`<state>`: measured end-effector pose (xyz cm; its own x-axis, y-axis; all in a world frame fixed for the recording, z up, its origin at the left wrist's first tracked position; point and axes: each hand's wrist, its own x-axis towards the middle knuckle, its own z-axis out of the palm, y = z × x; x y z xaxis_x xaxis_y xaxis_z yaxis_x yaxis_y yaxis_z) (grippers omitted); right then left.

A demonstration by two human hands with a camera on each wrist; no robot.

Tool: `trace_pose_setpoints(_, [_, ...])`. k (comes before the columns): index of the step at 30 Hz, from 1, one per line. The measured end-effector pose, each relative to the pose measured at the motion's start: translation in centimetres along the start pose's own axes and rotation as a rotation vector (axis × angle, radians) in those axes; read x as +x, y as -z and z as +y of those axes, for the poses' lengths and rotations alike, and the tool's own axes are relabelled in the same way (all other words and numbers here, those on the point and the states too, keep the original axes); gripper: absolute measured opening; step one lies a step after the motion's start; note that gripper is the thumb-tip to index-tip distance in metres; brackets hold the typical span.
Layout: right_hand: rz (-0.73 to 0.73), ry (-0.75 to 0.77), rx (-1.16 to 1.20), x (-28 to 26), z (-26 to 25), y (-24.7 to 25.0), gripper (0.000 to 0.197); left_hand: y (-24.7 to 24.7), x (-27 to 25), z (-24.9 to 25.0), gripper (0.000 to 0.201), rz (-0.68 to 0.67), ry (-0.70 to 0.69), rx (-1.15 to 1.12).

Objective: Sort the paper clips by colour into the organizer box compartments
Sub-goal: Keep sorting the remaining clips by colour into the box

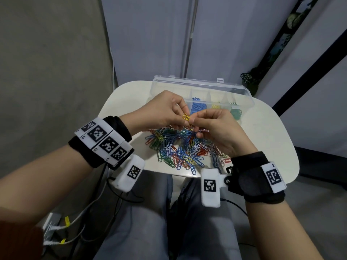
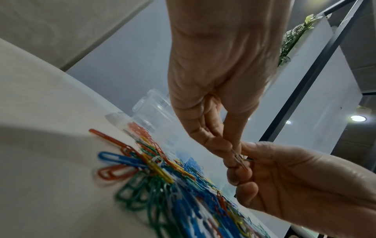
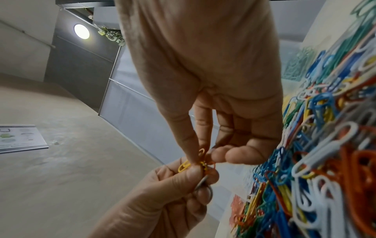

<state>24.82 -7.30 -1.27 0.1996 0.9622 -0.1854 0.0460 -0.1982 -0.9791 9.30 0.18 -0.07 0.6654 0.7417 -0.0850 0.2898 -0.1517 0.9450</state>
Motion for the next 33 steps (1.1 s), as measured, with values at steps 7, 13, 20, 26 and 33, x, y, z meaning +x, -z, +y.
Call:
trace_pose_setpoints(7, [0.017,-0.005,-0.043,0.0,-0.1,-0.2,0.009,-0.4,-0.1,0.3,0.046,-0.013,-0.027,0.116])
trace_pose_setpoints(13, [0.039,0.037,-0.153,0.0,-0.1,-0.7,0.019,-0.4,-0.2,-0.1,0.051,0.024,-0.028,0.146])
trace_pose_setpoints(20, [0.344,0.254,-0.178,1.5,-2.4,2.7,0.020,1.2,-0.5,-0.9,0.031,0.102,-0.021,0.303])
trace_pose_setpoints(26, [0.522,0.253,-0.501,5.1,-3.3,5.5,0.007,1.3,-0.6,-1.3,0.023,0.070,-0.024,0.373])
trace_pose_setpoints(33, [0.489,0.310,-0.515,4.3,-4.0,5.9,0.012,1.1,-0.5,-1.7,0.021,0.055,-0.042,0.447])
